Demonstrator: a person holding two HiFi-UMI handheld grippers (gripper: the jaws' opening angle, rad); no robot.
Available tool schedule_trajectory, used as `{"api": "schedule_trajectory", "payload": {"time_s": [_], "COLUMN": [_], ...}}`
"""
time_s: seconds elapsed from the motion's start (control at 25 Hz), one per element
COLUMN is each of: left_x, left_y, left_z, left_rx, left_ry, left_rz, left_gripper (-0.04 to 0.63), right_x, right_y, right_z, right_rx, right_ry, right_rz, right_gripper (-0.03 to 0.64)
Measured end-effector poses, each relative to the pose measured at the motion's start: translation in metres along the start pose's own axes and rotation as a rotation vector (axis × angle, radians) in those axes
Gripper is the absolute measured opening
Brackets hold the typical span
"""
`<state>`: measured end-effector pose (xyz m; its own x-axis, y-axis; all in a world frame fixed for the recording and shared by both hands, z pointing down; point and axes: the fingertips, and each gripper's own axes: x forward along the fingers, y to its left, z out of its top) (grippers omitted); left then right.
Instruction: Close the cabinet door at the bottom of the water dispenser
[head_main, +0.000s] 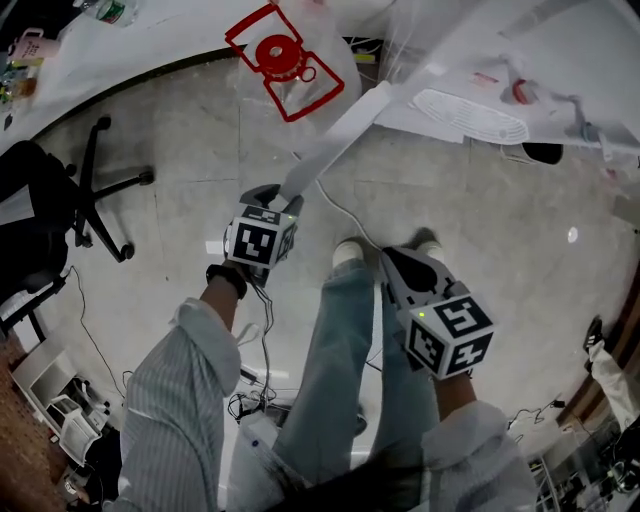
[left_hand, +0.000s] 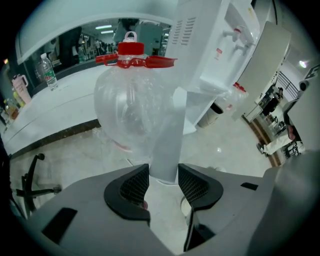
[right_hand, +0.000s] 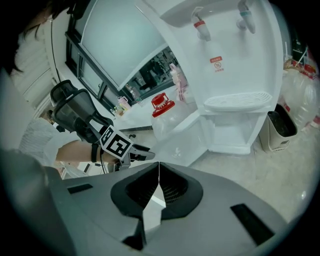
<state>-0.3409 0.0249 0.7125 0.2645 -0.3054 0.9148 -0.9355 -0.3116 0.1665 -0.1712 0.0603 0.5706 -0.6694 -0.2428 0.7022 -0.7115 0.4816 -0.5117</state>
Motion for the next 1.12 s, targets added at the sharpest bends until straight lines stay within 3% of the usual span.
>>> {"api": "schedule_trajectory", "payload": {"time_s": [0.48, 0.64, 1.12], "left_x": [0.012, 0.017, 0.042], "left_y": [-0.045, -0.072, -0.172], "left_z": [-0.015, -0.021, -0.015], "left_rx": [-0.043, -0.057, -0.222], "left_ry": [0.024, 0.040, 0.074], "left_rz": [0.005, 0.042, 0.038], "left_gripper": [0.190, 0.190, 0.198], "right_x": [-0.006, -0.022, -0.091], "right_y": [-0.019, -0.040, -0.126], "right_z": [-0.001, 0.004, -0.019], "right_rx": [-0.034, -0.042, -0.055], "right_ry": [0.008, -0.009, 0.014], "right_rz": [0.036, 0.040, 0.029], "right_gripper": [0.015, 0.014, 0.014]}}
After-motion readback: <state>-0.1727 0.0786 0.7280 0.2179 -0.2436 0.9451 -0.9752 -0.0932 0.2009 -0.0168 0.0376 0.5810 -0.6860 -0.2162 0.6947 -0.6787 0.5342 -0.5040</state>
